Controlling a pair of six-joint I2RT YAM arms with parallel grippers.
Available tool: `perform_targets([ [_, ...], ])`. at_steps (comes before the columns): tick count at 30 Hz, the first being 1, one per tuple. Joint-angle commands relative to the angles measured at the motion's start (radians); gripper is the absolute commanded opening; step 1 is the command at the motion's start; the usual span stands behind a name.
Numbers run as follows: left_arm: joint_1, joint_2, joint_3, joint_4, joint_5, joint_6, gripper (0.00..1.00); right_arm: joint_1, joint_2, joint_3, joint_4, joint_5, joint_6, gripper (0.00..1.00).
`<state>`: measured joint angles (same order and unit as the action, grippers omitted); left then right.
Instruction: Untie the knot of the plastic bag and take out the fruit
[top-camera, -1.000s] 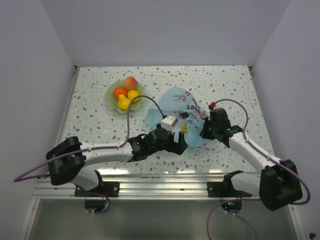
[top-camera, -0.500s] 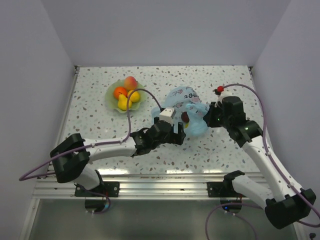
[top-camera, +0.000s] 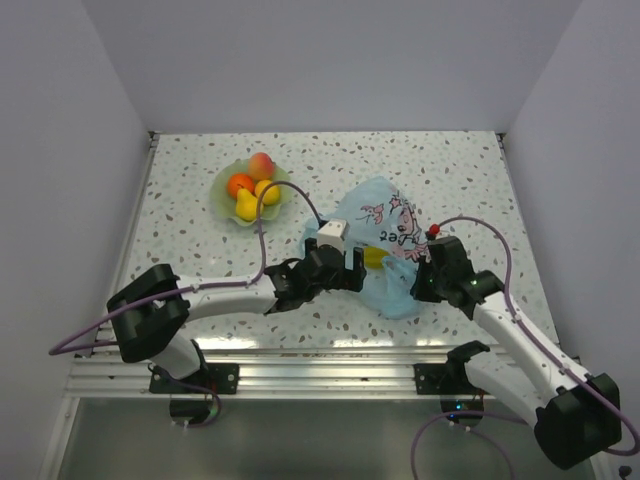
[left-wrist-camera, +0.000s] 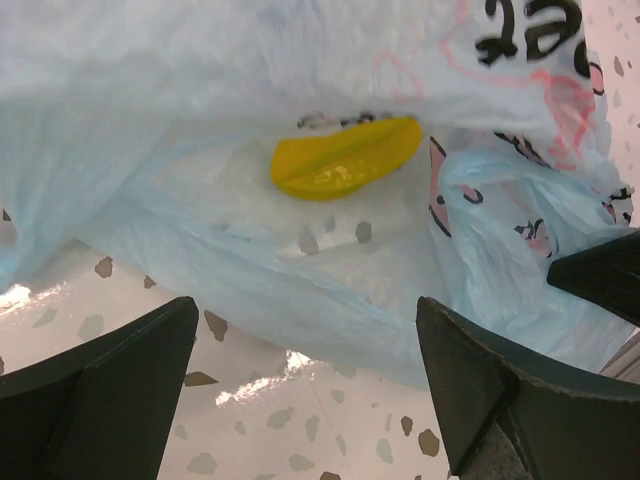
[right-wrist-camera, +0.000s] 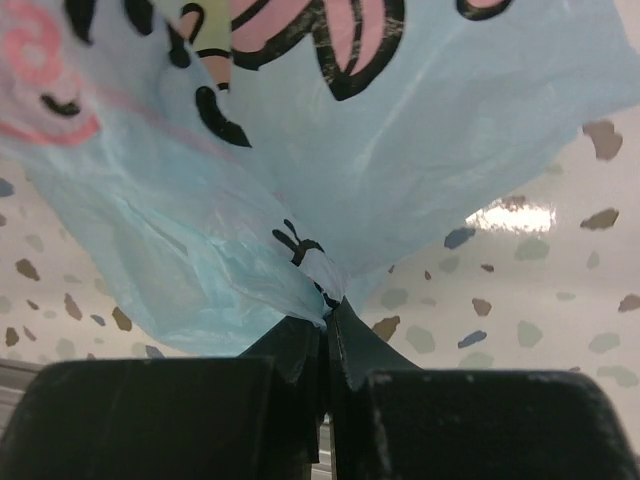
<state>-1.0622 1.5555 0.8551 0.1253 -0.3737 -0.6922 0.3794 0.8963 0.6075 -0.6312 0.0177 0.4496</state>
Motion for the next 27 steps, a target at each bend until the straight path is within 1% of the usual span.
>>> perform_targets([
  [1,0.005,-0.025,0.035,0.016,-0.059,0.045,0.96,0.000,-0.011,-0.035,-0.002,0.062,0.112,0.00],
  [6,0.005,0.018,0.120,0.025,-0.054,0.166,0.94,0.000,0.030,-0.040,-0.024,0.081,0.169,0.00],
  [7,0.005,0.032,0.134,0.030,-0.045,0.224,0.94,0.000,0.036,-0.043,-0.019,0.071,0.172,0.00],
  [9,0.005,0.078,0.169,0.056,0.008,0.288,0.93,0.000,0.035,-0.038,-0.007,0.050,0.178,0.00],
  [10,0.004,0.093,0.179,0.066,0.034,0.366,0.92,0.000,0.033,-0.026,-0.007,0.039,0.178,0.00],
  [11,0.004,0.124,0.186,0.086,0.080,0.403,0.91,0.000,0.027,-0.017,-0.009,0.038,0.176,0.00],
  [12,0.005,0.138,0.199,0.092,0.097,0.436,0.91,0.000,0.026,-0.008,-0.015,0.036,0.167,0.00],
  [13,0.005,0.150,0.205,0.100,0.119,0.510,0.91,-0.002,0.024,0.012,-0.021,0.036,0.161,0.00],
  [16,0.007,0.202,0.245,0.100,0.202,0.632,0.89,0.000,0.026,0.044,-0.039,0.033,0.146,0.00],
  [17,0.008,0.228,0.261,0.070,0.246,0.652,0.88,0.000,0.023,0.049,-0.044,0.033,0.144,0.00],
  [19,0.008,0.248,0.303,0.045,0.277,0.687,0.88,0.000,0.021,0.061,-0.050,0.028,0.138,0.00],
  [24,0.028,0.301,0.335,0.063,0.280,0.734,0.88,-0.002,0.020,0.074,-0.061,0.013,0.120,0.00],
  [27,0.068,0.340,0.378,0.068,0.300,0.758,0.88,0.000,0.029,0.083,-0.076,0.010,0.104,0.00],
])
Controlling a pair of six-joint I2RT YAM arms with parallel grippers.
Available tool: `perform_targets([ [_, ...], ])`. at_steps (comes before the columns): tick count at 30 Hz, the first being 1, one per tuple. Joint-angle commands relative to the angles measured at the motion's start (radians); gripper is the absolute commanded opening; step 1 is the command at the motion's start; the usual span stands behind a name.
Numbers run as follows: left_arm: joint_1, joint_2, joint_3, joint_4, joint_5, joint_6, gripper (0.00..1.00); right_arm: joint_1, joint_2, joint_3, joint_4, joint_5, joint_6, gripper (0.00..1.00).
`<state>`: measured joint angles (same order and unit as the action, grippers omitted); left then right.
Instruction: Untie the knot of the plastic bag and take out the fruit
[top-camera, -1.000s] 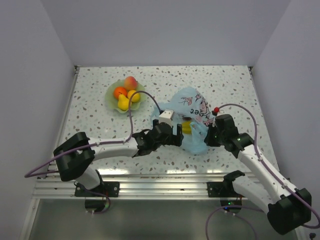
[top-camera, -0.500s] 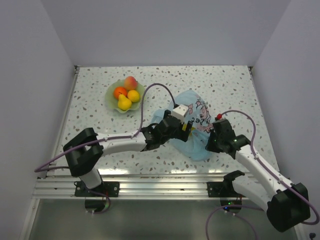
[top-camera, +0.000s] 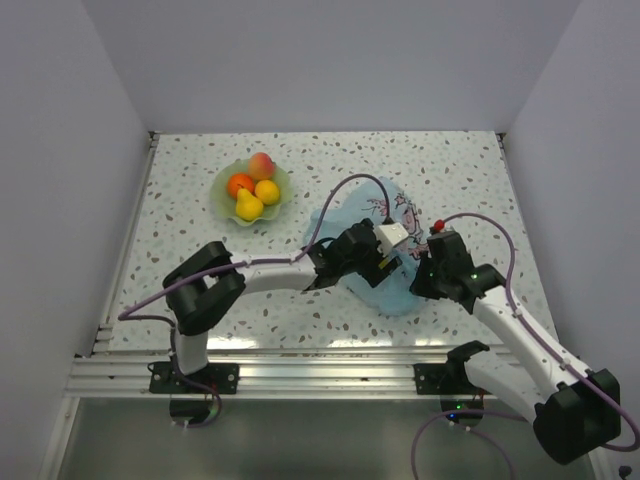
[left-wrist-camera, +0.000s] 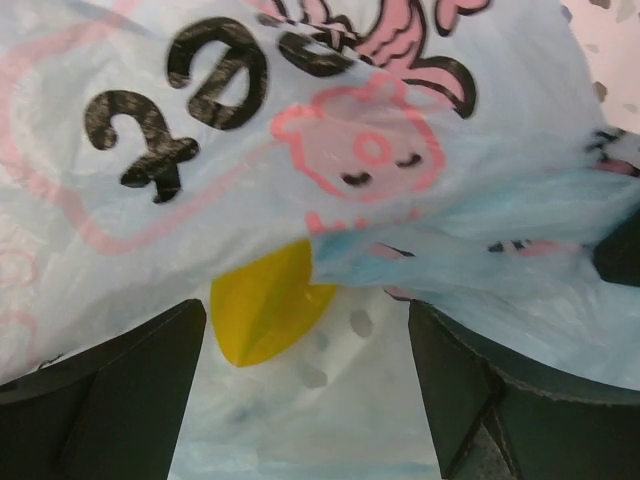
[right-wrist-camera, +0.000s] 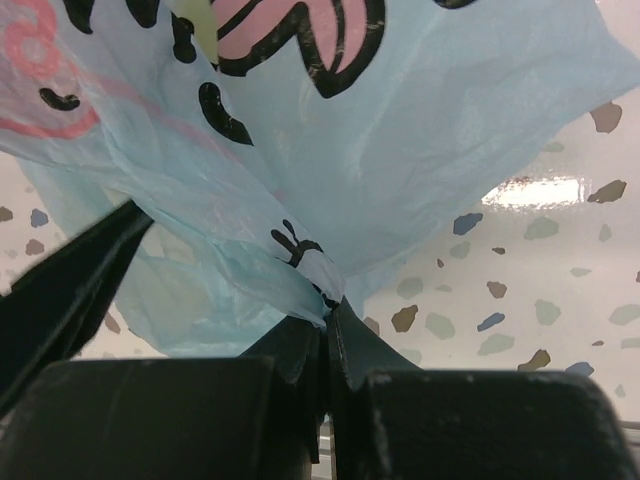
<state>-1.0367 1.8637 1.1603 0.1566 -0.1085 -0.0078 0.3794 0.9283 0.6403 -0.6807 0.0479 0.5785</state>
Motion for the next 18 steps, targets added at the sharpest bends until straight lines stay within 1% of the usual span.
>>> perform_targets([
  [1,0.067,0.044,0.087,0.031,0.056,0.081,0.88,0.000,-0.003,0.056,-0.031,-0.022,-0.031,0.00],
  [5,0.104,0.118,0.154,-0.020,0.174,0.120,0.88,0.000,-0.005,0.065,-0.045,-0.022,-0.048,0.00],
  [9,0.109,0.183,0.228,-0.084,0.240,0.172,0.89,0.000,0.001,0.070,-0.051,-0.017,-0.066,0.00],
  [13,0.109,0.238,0.272,-0.114,0.263,0.198,0.92,0.000,0.015,0.075,-0.048,-0.025,-0.077,0.00],
  [17,0.112,0.275,0.289,-0.080,0.253,0.200,0.93,0.000,0.027,0.078,-0.039,-0.031,-0.086,0.00],
  [18,0.112,0.281,0.298,-0.077,0.254,0.198,0.91,0.000,0.032,0.078,-0.036,-0.029,-0.088,0.00],
])
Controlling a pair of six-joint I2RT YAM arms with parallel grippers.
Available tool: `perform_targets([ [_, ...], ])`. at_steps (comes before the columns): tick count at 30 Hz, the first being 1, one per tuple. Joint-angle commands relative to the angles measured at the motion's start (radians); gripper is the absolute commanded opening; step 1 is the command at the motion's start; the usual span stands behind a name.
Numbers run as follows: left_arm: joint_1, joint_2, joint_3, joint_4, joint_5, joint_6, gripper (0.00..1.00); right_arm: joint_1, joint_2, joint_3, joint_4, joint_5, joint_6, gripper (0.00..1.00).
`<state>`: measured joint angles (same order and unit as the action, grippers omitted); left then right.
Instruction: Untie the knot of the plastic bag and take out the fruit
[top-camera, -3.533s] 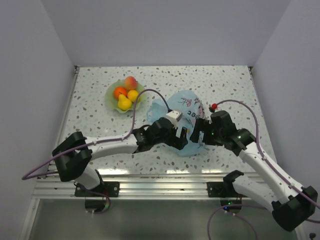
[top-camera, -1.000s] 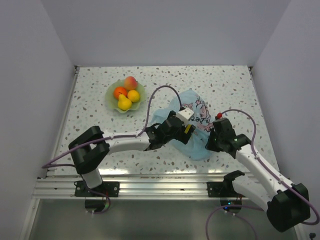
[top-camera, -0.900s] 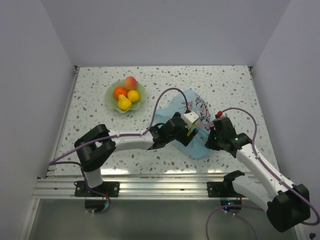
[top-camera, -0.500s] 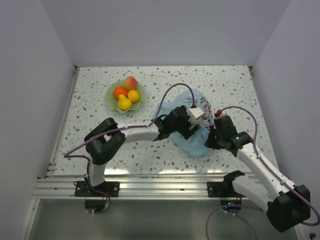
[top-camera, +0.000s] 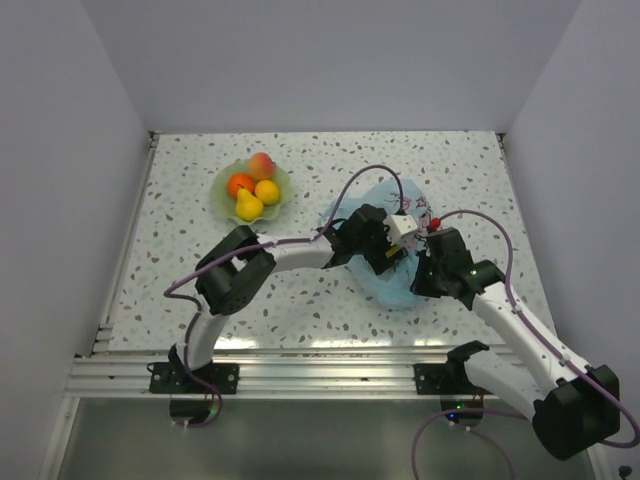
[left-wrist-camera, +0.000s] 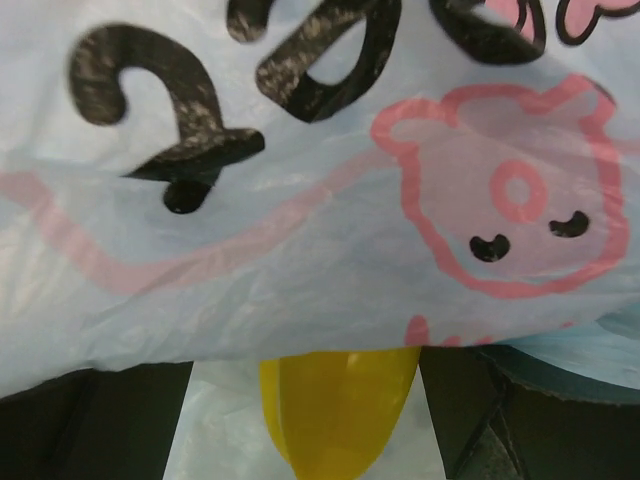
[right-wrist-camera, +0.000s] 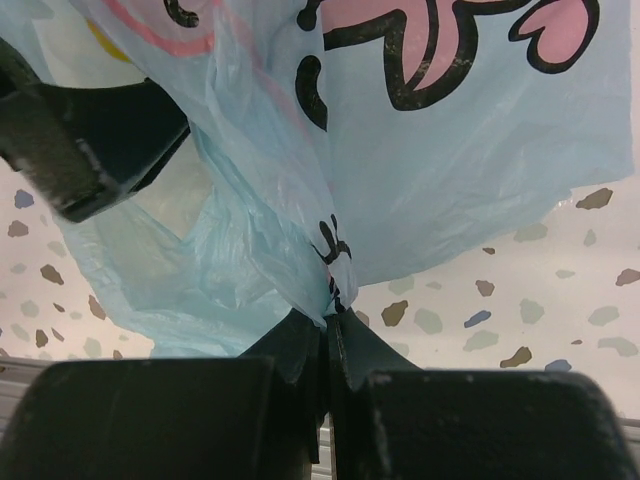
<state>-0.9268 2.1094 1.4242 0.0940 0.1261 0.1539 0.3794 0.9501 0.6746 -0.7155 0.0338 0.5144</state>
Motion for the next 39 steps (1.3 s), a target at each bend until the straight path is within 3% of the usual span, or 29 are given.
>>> perform_targets([
  [1,0.002,0.041,0.039,-0.013,0.021,0.035,0.90,0.000,0.013,0.046,0.001,-0.015,-0.025,0.00],
  [8,0.008,0.054,0.018,-0.014,-0.006,0.032,0.73,0.000,0.029,0.049,0.016,-0.017,-0.030,0.00],
  [12,0.011,-0.018,-0.063,0.010,-0.008,0.015,0.47,0.000,0.041,0.054,0.028,-0.018,-0.031,0.00],
  [15,0.011,-0.078,-0.119,0.027,-0.002,-0.005,0.34,-0.002,0.049,0.056,0.039,-0.018,-0.033,0.00],
  [31,0.011,-0.485,-0.369,-0.037,-0.013,-0.200,0.31,-0.002,0.099,0.117,0.031,0.090,-0.033,0.00],
  [36,0.022,-0.644,-0.370,-0.132,-0.118,-0.284,0.28,-0.002,0.107,0.094,0.048,0.077,-0.033,0.00],
  [39,0.086,-0.696,-0.338,-0.204,-0.219,-0.355,0.27,-0.002,0.101,0.080,0.062,0.068,-0.034,0.00],
])
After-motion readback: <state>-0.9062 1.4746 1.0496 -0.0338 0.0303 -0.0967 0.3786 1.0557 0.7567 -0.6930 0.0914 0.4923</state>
